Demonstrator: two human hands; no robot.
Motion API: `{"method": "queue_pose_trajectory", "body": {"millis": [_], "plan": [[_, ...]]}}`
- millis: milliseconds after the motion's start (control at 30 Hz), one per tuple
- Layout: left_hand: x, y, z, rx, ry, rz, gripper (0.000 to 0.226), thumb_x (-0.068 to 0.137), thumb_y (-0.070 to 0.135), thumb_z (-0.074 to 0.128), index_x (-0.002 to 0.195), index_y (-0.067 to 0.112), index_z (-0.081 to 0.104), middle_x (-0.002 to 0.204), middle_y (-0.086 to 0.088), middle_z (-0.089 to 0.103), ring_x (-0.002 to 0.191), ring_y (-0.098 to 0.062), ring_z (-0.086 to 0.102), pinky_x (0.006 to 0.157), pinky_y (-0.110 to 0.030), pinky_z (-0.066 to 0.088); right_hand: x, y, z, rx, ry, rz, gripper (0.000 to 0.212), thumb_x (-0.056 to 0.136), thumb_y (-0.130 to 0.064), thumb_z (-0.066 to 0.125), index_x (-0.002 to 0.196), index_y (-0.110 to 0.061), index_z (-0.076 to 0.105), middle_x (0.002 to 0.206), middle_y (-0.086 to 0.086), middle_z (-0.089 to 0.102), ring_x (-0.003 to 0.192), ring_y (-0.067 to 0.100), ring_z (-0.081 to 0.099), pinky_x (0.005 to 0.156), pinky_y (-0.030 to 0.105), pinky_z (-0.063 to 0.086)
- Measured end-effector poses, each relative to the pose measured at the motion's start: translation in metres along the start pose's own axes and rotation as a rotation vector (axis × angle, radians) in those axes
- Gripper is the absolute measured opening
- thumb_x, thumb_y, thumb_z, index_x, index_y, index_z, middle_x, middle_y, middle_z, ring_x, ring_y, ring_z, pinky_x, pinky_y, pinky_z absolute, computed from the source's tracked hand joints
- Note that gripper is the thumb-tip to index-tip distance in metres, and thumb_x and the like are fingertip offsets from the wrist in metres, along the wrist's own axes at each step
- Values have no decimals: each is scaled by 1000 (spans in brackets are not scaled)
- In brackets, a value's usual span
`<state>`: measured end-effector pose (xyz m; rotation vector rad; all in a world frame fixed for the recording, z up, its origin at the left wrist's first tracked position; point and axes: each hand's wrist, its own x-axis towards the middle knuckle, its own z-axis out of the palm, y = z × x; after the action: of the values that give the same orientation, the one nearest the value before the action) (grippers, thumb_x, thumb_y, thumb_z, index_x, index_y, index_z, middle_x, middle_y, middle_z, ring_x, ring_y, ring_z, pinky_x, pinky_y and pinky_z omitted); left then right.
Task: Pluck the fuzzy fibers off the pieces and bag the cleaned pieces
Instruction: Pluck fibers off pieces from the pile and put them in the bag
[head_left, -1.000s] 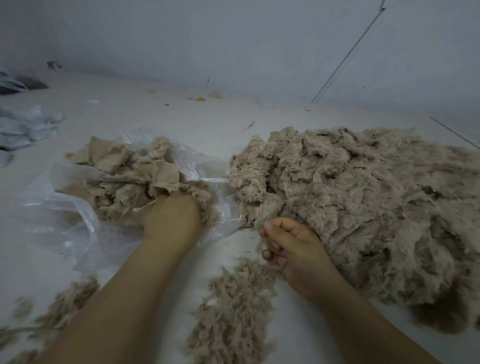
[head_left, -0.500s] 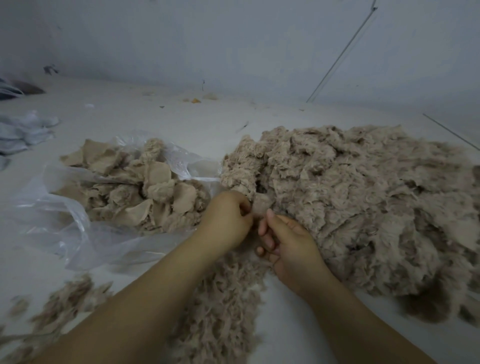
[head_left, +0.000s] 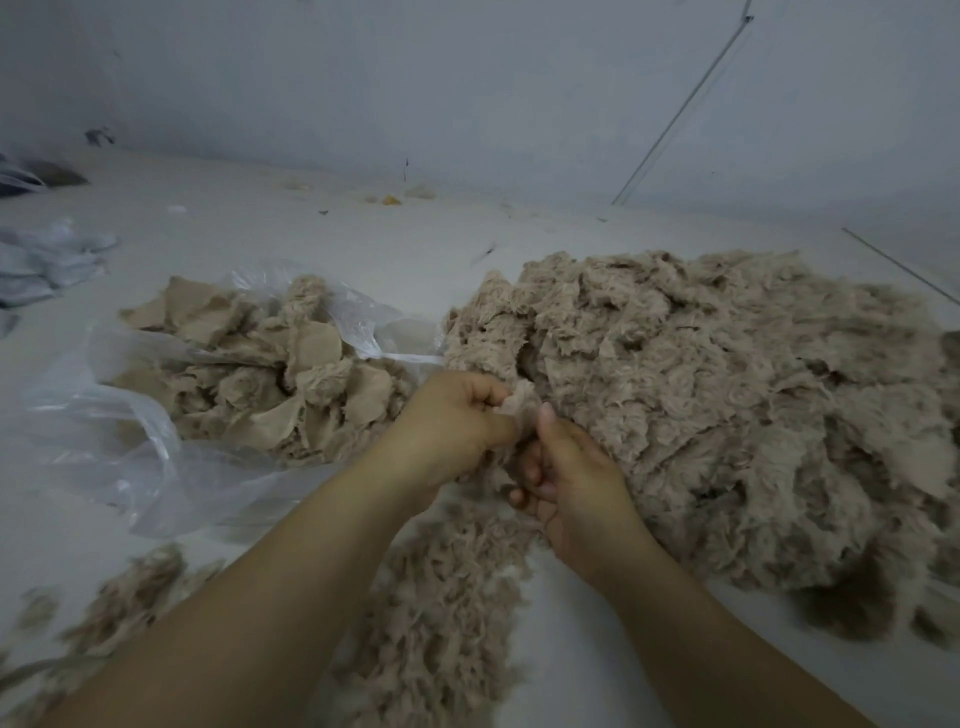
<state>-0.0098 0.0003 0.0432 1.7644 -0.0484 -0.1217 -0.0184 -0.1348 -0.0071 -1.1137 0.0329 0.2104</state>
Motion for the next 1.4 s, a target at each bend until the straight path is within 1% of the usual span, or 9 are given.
{"method": "queue_pose_trajectory", "body": {"millis": [133, 267, 400, 533, 700, 867, 1033, 1100, 1400], "plan": [[-9, 3, -2, 121, -134, 38, 12, 91, 7, 63, 88, -2, 70, 68, -20, 65, 44, -9, 47, 42, -18, 35, 1, 1, 0, -53, -30, -36, 23, 96, -29, 56, 82, -11, 61, 53, -2, 39, 47, 8, 40, 47, 22, 44], [2, 5, -5, 109, -41, -21, 18, 92, 21, 62, 86, 8, 72, 60, -4, 55, 44, -13, 41, 42, -22, 32, -1, 1, -2, -70, -48, -11, 18, 100, -22, 55, 86, -12, 60, 53, -4, 40, 46, 4, 46, 49, 20, 45], [17, 8, -3, 100, 35, 48, 24, 98, 18, 58, 103, -3, 67, 67, -6, 51, 41, -4, 42, 41, -16, 34, -2, 0, -2, -1, -63, 21, 21, 101, -12, 51, 83, -9, 61, 54, -3, 37, 44, 4, 37, 48, 20, 42], [34, 11, 0, 33, 32, -6, 29, 96, 18, 61, 125, 17, 66, 92, 7, 69, 71, -2, 61, 58, -13, 48, -2, -1, -2, 38, -79, 40, 20, 100, -9, 51, 81, -7, 56, 49, -3, 39, 41, 5, 38, 47, 21, 43], [32, 11, 0, 41, 47, -10, 15, 97, 18, 60, 103, 12, 73, 65, 4, 61, 52, -5, 51, 49, -18, 42, -2, 0, -5, 69, -101, 24, 31, 100, -18, 52, 69, -15, 56, 49, -4, 39, 41, 4, 39, 50, 22, 41], [-2, 3, -12, 24, -5, 7, 51, 75, 54, 73, 87, 5, 66, 66, -11, 62, 51, -21, 55, 44, -27, 41, -2, 0, -2, 85, -89, 5, 21, 94, -24, 56, 78, -10, 60, 52, -2, 37, 44, 5, 37, 48, 21, 43], [-26, -17, -10, 28, -8, 52, 13, 82, 6, 75, 83, -2, 66, 61, -13, 67, 47, -21, 57, 42, -28, 47, -3, 0, -2, 69, -85, -21, 23, 91, -23, 57, 76, -7, 62, 53, 0, 39, 47, 10, 44, 48, 22, 45], [-28, -21, -12, -34, 15, 48, 21, 84, 2, 72, 68, -2, 60, 56, -16, 65, 42, -23, 55, 40, -27, 46, -3, 1, -2, 38, -83, -42, 36, 99, -19, 51, 67, -10, 66, 52, -1, 39, 47, 9, 44, 48, 21, 44], [-37, -18, -47, 226, -535, 205, 10, 78, 12, 80, 88, 11, 80, 83, -10, 72, 68, -20, 63, 63, -30, 50, -1, 2, -3, 62, -23, -24, 25, 103, -12, 46, 79, -12, 54, 52, -4, 40, 47, 4, 41, 51, 21, 47]]}}
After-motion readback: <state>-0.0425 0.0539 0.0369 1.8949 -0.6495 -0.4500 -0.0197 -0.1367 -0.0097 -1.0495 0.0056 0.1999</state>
